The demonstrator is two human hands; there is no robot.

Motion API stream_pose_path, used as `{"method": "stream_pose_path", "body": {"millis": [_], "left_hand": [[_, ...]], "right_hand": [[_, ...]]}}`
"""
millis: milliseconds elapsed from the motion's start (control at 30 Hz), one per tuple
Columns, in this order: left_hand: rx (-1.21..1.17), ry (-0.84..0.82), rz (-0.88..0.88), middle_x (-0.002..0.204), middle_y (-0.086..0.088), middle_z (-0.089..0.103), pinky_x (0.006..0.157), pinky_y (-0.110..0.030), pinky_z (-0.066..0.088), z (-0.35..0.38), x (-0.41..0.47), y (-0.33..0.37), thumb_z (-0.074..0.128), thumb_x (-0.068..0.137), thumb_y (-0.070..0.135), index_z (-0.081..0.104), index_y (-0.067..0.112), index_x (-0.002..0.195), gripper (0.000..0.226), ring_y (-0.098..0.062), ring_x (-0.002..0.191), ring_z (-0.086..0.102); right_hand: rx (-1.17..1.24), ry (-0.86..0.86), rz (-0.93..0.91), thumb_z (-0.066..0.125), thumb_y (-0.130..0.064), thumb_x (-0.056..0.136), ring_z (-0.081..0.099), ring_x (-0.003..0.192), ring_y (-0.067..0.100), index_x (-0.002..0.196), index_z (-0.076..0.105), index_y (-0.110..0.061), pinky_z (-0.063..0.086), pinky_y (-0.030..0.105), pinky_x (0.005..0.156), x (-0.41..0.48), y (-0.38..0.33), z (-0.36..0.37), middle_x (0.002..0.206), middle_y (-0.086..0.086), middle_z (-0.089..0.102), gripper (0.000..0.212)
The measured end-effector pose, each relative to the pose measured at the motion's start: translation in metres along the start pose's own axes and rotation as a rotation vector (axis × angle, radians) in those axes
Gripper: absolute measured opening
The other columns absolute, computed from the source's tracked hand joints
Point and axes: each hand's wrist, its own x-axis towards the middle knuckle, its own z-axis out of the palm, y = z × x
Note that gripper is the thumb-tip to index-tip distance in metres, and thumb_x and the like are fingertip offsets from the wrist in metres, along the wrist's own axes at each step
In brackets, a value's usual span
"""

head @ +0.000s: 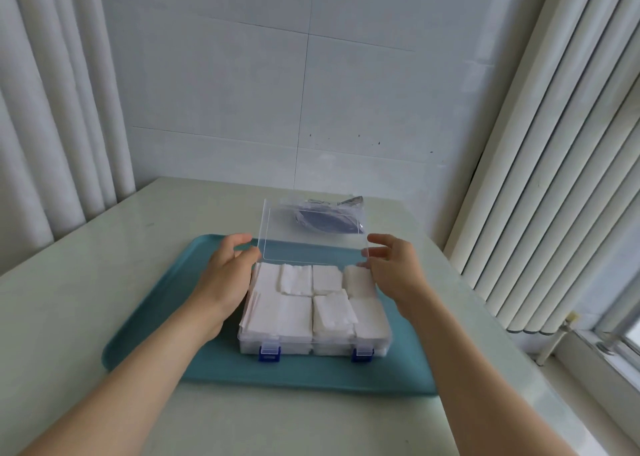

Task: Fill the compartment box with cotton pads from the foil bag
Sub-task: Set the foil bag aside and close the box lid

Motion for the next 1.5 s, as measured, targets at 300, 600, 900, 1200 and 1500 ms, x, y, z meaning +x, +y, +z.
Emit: {"method": "stream_pose_path", "body": {"millis": [300, 600, 900, 1200, 1500], "left_hand": [[-0.4, -0.153, -0.057, 0.111, 0.009, 0.075, 0.087, -0.035, 0.053, 0.009, -0.015, 0.018, 0.044, 0.11, 0.021, 0.053, 0.02, 0.143, 0.034, -0.021, 0.114, 0.064], [-0.419, -0.172, 0.049, 0.164, 0.018, 0.03, 0.129, -0.042, 0.024, 0.017, -0.022, 0.013, 0.062, 0.076, 0.063, 0.015, 0.034, 0.168, 0.108, -0.019, 0.154, 0.035], [-0.404, -0.041, 0.212, 0.149, 0.011, 0.06, 0.12, -0.04, 0.037, 0.018, -0.014, 0.019, 0.028, 0.092, 0.077, 0.057, 0.026, 0.148, 0.081, -0.006, 0.142, 0.05], [0.051, -0.108, 0.174, 0.115, 0.006, 0.074, 0.1, -0.04, 0.035, -0.006, -0.028, 0.032, 0.038, 0.072, 0.091, 0.069, 0.02, 0.08, 0.078, -0.009, 0.12, 0.062], [0.608, -0.495, 0.306, 0.153, 0.022, 0.047, 0.115, -0.022, 0.019, -0.009, -0.032, 0.018, 0.06, 0.104, 0.04, 0.052, 0.016, 0.089, 0.029, 0.006, 0.159, 0.003]], "right_hand": [[0.003, -0.221, -0.118, 0.048, -0.008, 0.098, 0.06, 0.101, 0.019, 0.139, 0.039, -0.027, 0.048, 0.03, 0.08, -0.027, -0.014, -0.013, 0.122, 0.006, 0.057, 0.046], [0.161, -0.159, -0.213, 0.048, -0.035, 0.092, 0.06, 0.119, 0.023, 0.133, 0.042, -0.034, 0.047, 0.042, 0.101, -0.043, -0.005, 0.0, 0.12, -0.011, 0.056, 0.042], [0.296, -0.024, -0.344, 0.044, -0.04, 0.092, 0.06, 0.116, 0.009, 0.113, 0.066, -0.024, 0.04, 0.032, 0.094, -0.031, -0.014, 0.001, 0.12, -0.008, 0.068, 0.035], [-0.021, -0.214, -0.418, 0.053, -0.042, 0.074, 0.067, 0.111, 0.01, 0.075, 0.078, -0.019, 0.05, 0.037, 0.102, -0.058, -0.033, -0.032, 0.11, -0.007, 0.075, 0.034], [-0.468, -0.626, -0.343, 0.068, -0.013, 0.088, 0.03, 0.147, -0.01, 0.097, 0.076, -0.036, 0.029, 0.015, 0.109, -0.073, -0.037, -0.038, 0.152, -0.01, 0.05, 0.025]]}}
